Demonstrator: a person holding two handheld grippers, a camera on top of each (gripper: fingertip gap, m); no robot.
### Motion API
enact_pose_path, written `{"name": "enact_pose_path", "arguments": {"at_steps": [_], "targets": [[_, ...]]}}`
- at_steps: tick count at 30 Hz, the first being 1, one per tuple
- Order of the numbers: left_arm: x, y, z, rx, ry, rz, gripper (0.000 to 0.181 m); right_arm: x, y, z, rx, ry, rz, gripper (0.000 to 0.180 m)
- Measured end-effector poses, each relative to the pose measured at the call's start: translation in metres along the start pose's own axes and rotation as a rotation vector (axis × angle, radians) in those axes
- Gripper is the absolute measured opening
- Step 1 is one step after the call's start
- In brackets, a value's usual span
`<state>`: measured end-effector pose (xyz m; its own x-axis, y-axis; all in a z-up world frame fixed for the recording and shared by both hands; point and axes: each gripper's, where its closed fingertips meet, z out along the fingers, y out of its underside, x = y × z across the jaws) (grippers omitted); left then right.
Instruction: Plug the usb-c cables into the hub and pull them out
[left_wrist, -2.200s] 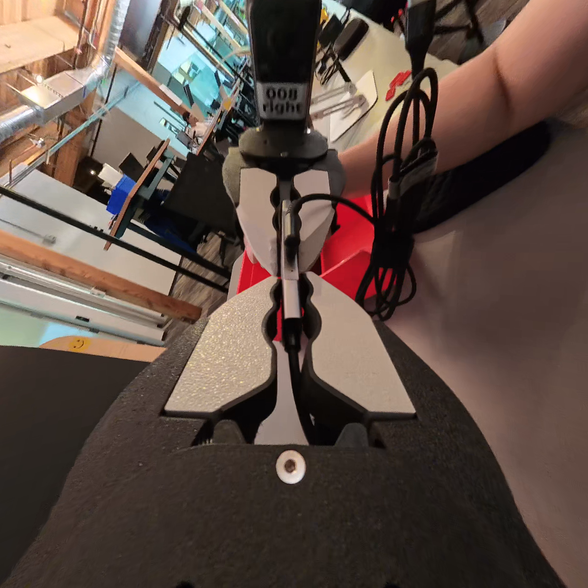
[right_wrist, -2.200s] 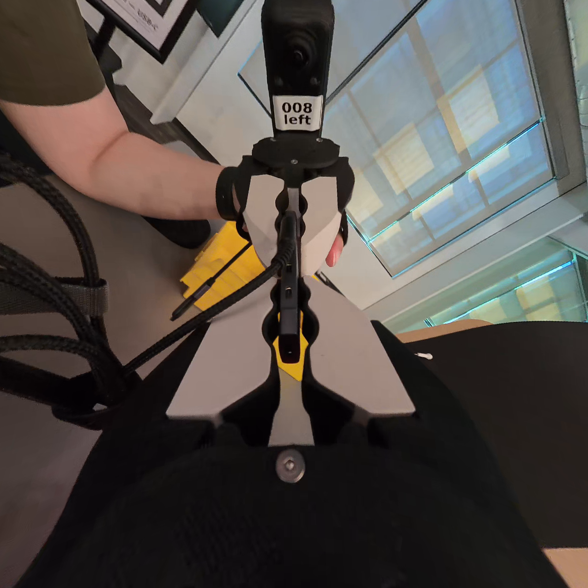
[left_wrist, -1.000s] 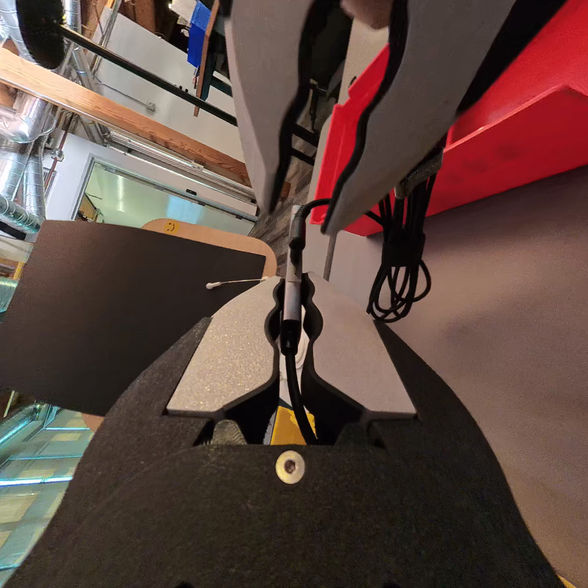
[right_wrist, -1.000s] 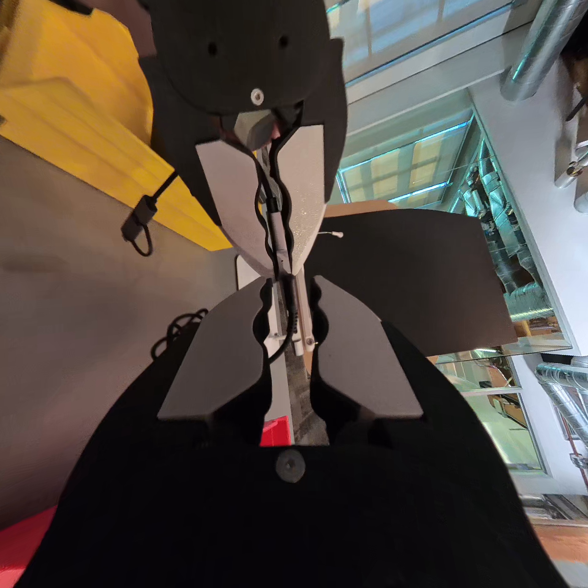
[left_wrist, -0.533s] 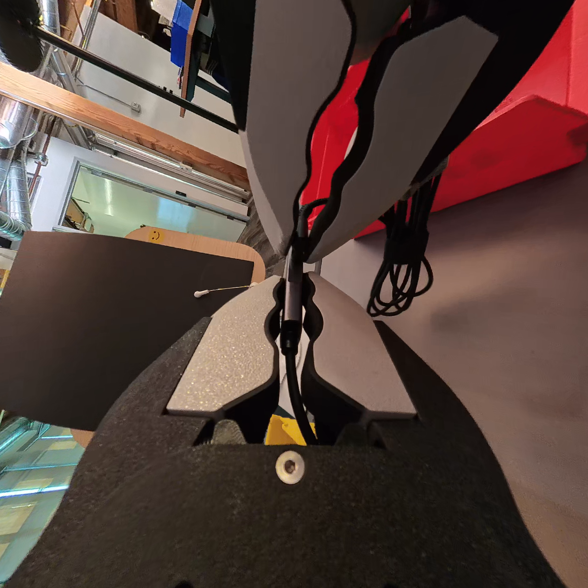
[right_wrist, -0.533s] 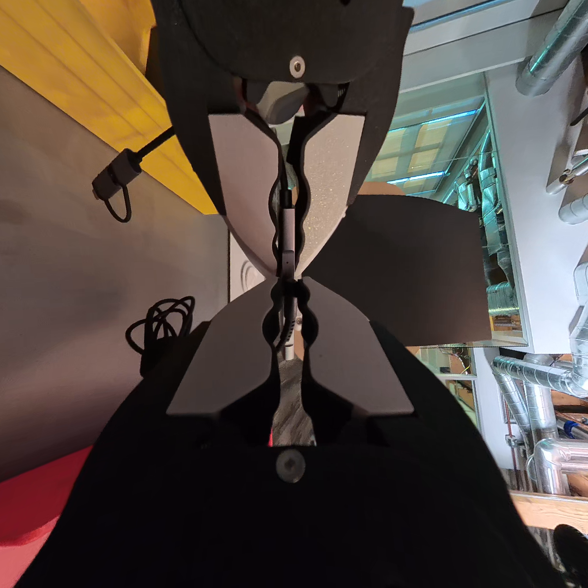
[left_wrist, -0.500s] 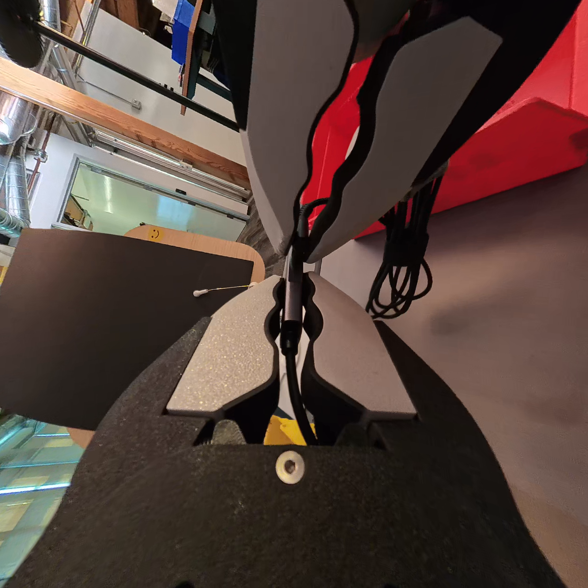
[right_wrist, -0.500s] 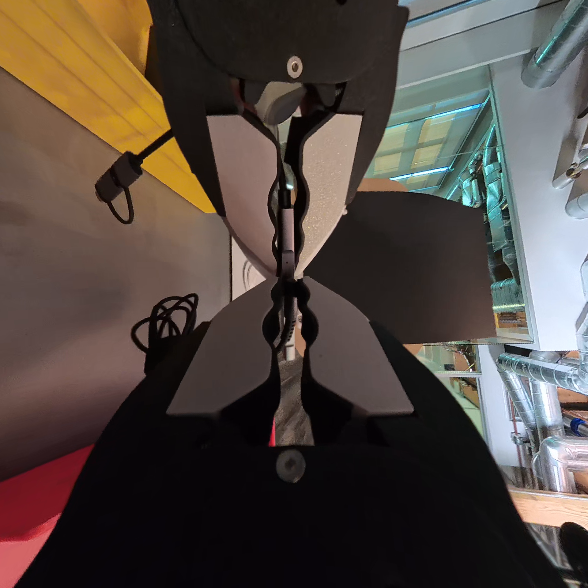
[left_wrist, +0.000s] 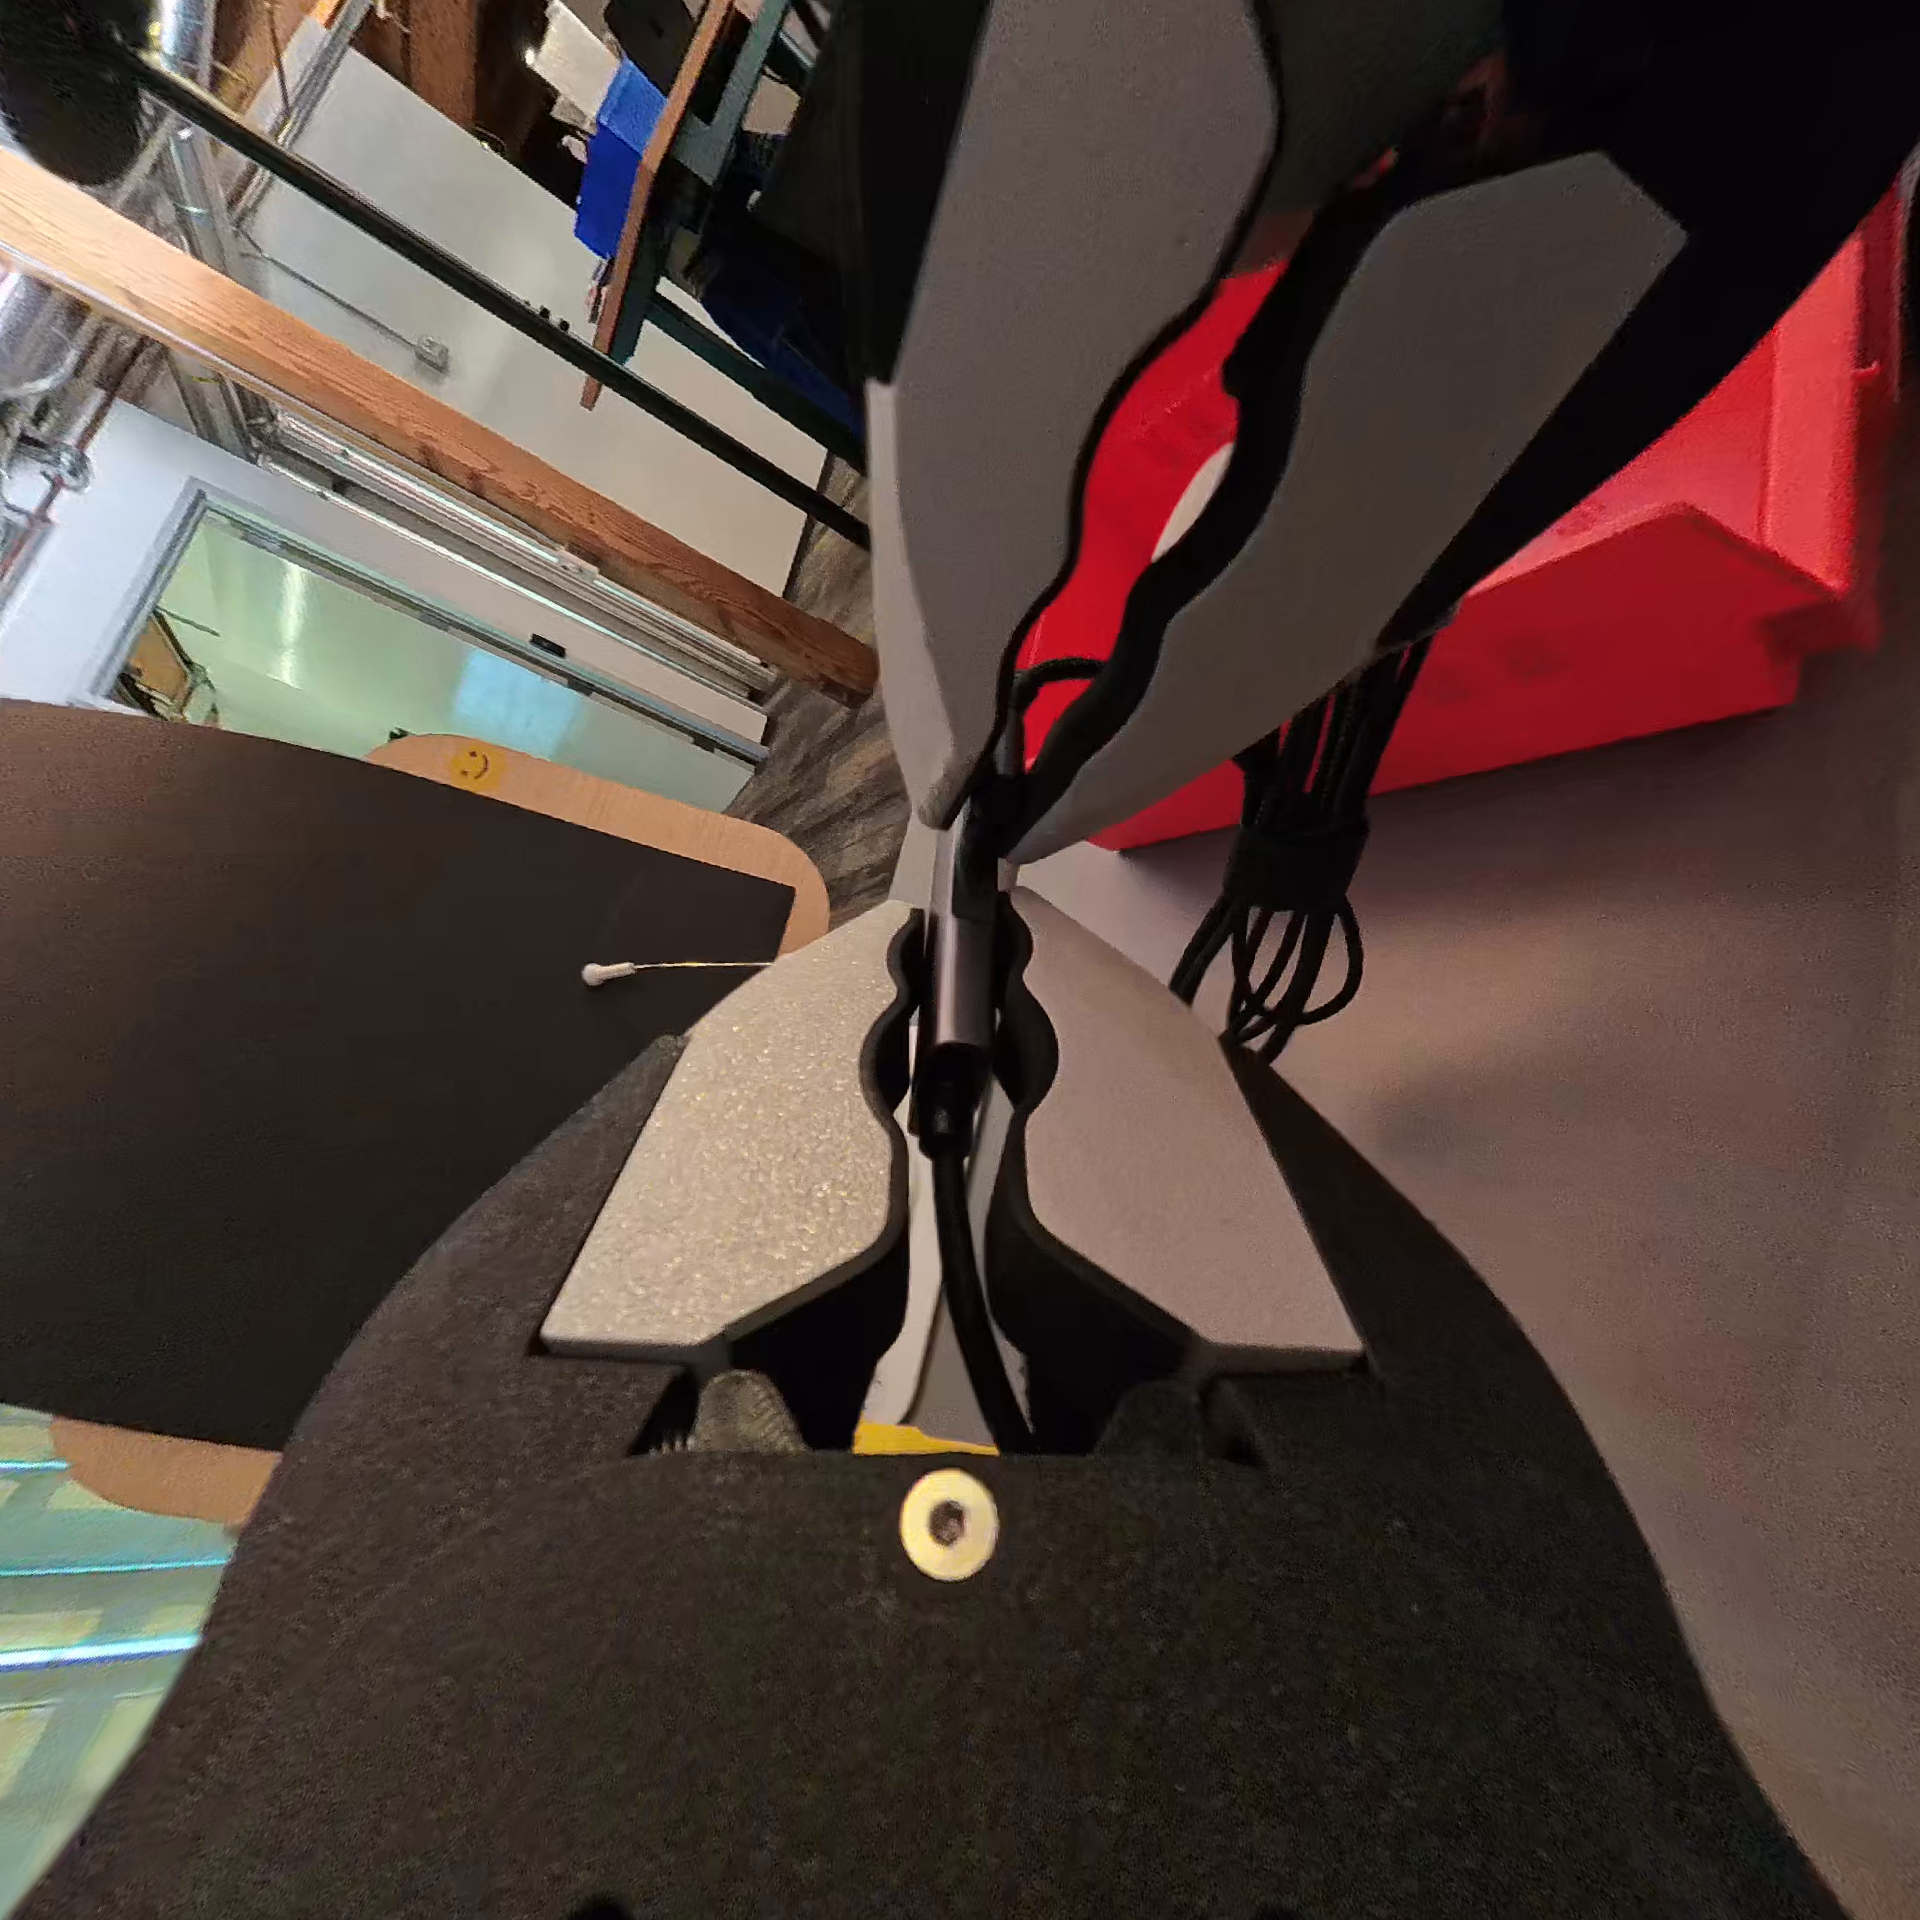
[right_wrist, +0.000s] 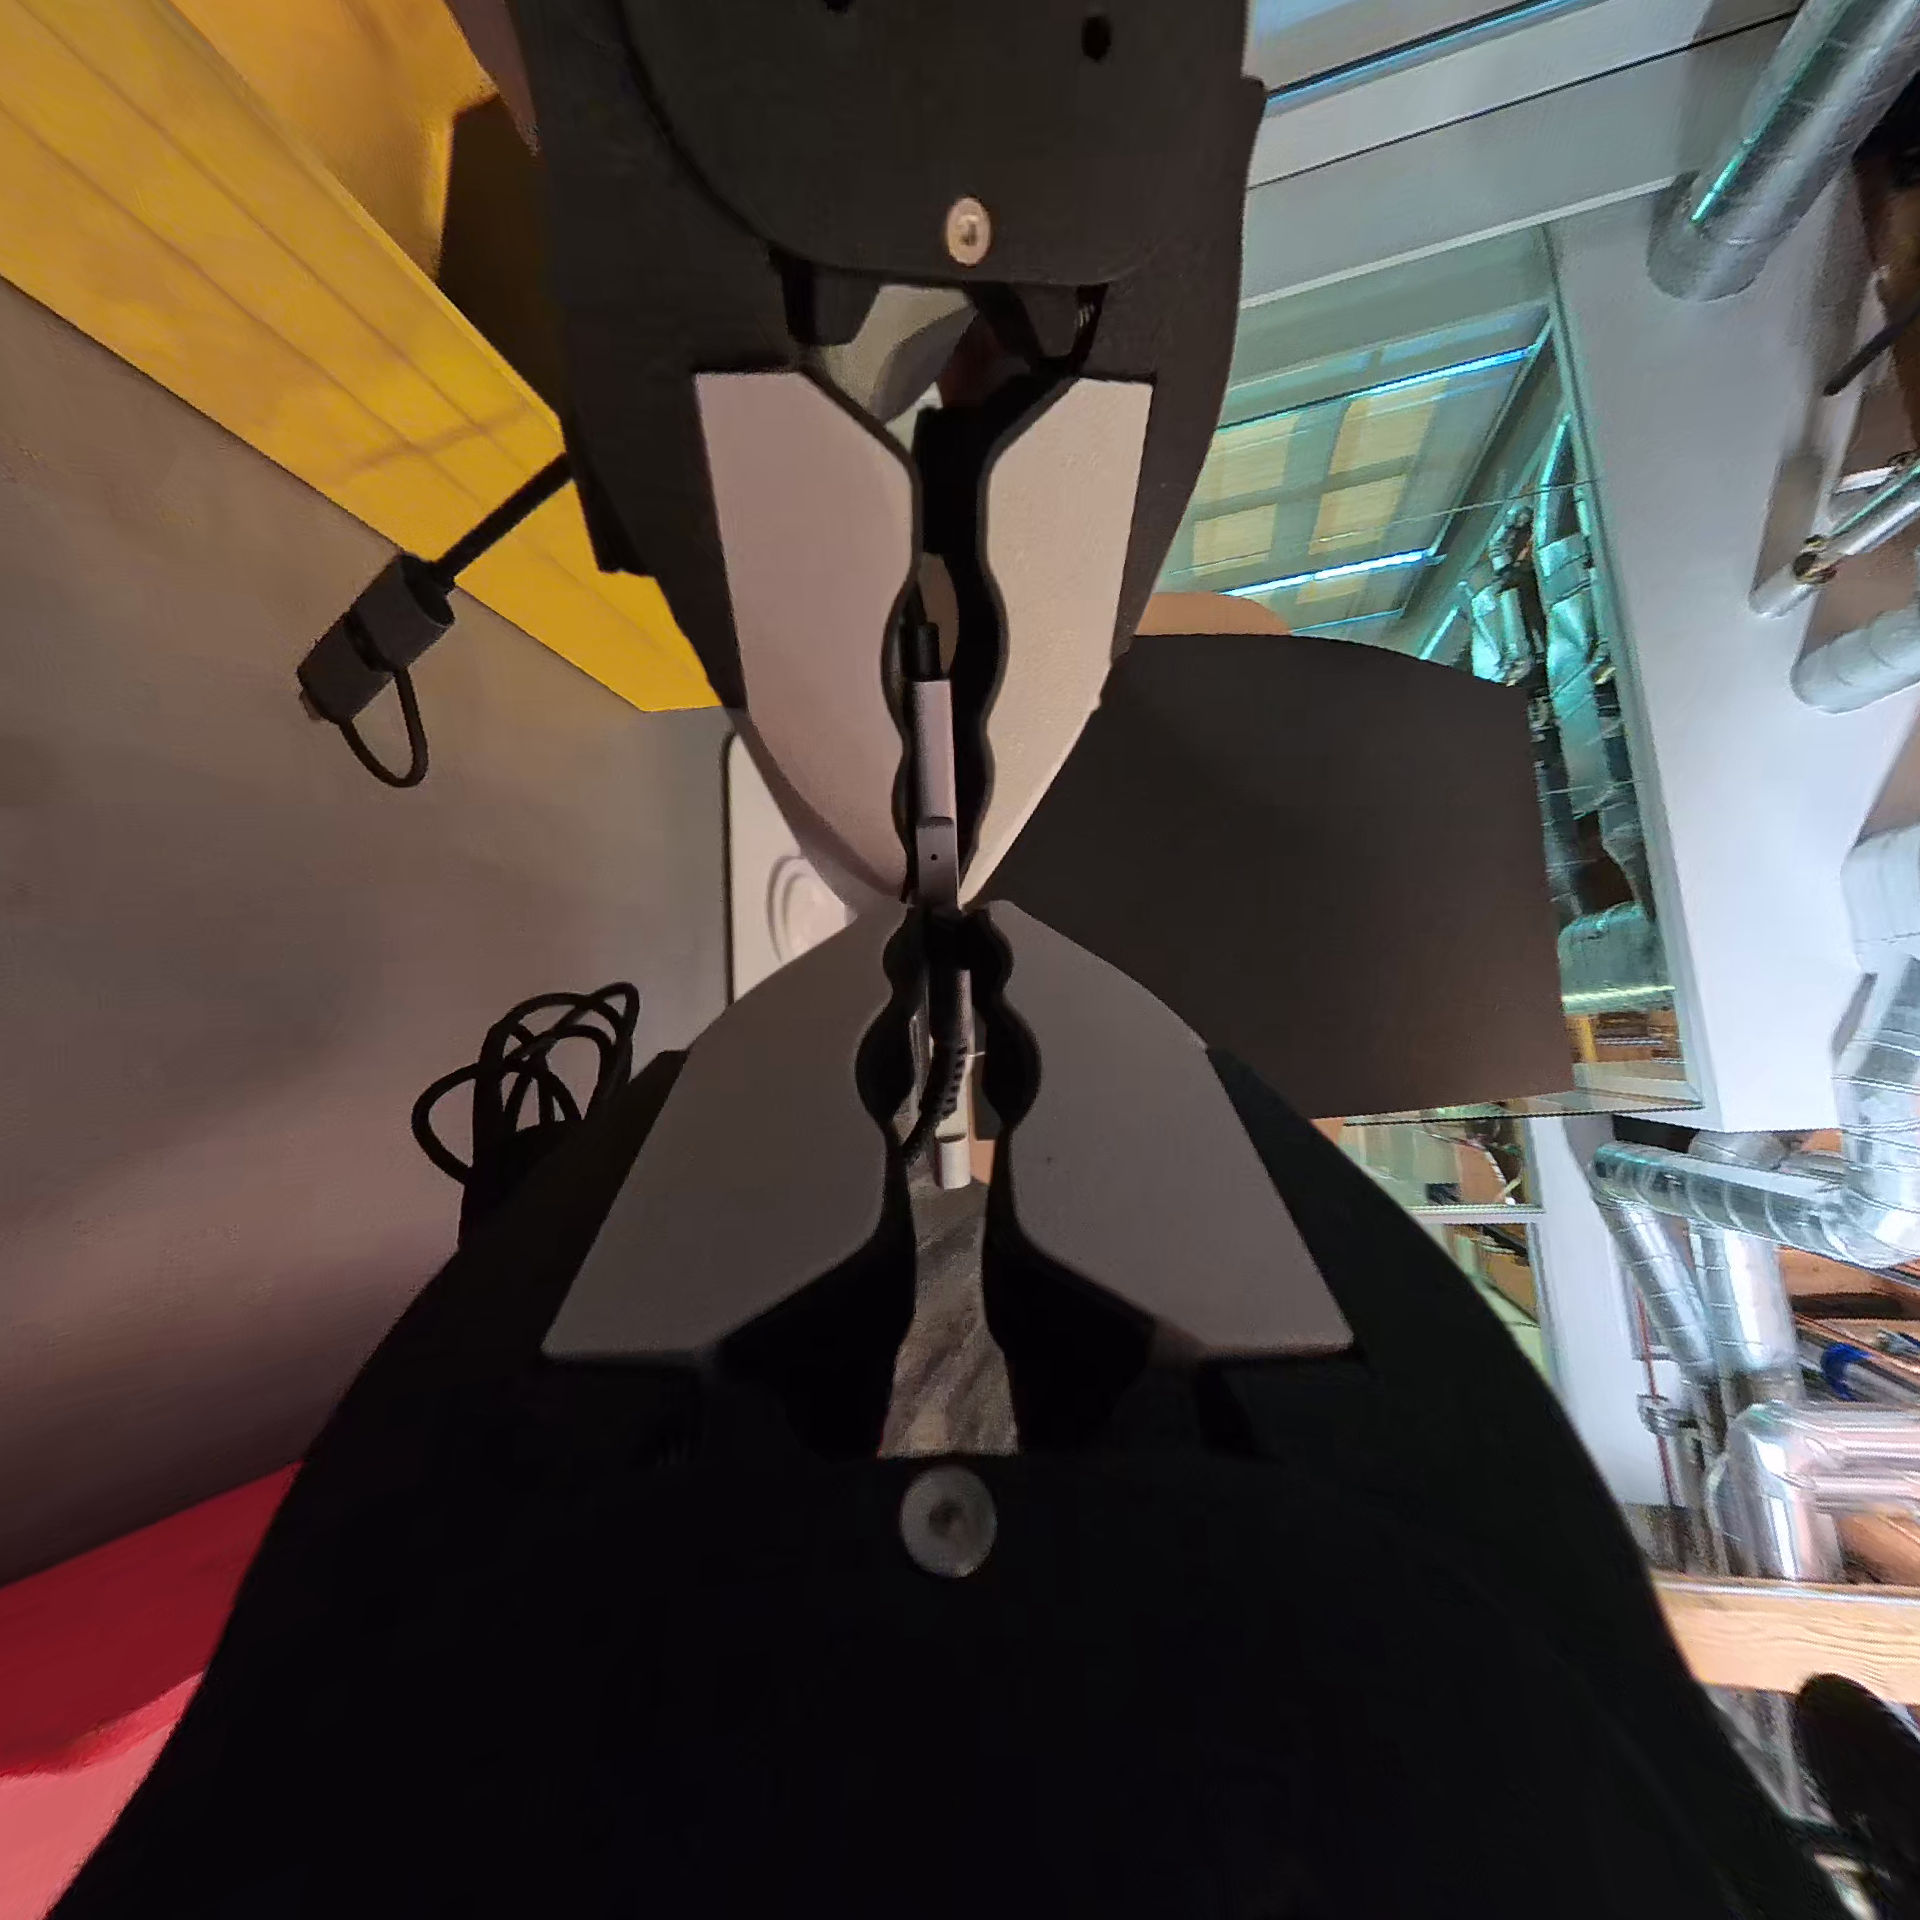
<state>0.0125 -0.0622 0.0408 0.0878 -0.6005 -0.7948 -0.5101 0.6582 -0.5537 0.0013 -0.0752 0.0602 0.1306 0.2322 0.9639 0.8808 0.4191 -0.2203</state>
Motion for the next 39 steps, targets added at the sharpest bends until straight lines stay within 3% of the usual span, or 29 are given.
{"name": "enact_pose_path", "arguments": {"at_steps": [2,9,16,19,35,39], "targets": [[-0.003,0.000,-0.002,0.009,0.023,-0.101,0.013,0.005,0.004,0.001,-0.028,0.059,-0.040,0.009],[-0.018,-0.018,-0.024,0.218,0.203,-0.581,0.048,0.026,0.013,0.000,-0.074,0.258,-0.063,0.009],[-0.029,-0.019,-0.012,0.313,0.200,-0.847,0.038,0.026,0.009,0.002,-0.096,0.338,-0.120,0.009],[-0.030,-0.021,-0.009,0.345,0.208,-0.903,0.024,0.023,0.008,0.004,-0.102,0.345,-0.138,0.009],[-0.025,-0.011,0.001,0.223,0.199,-0.882,0.024,0.021,0.016,0.006,-0.127,0.360,-0.144,0.009],[-0.030,-0.013,0.003,0.225,0.128,-0.861,0.024,0.024,0.019,0.005,-0.143,0.375,-0.134,0.009]]}}
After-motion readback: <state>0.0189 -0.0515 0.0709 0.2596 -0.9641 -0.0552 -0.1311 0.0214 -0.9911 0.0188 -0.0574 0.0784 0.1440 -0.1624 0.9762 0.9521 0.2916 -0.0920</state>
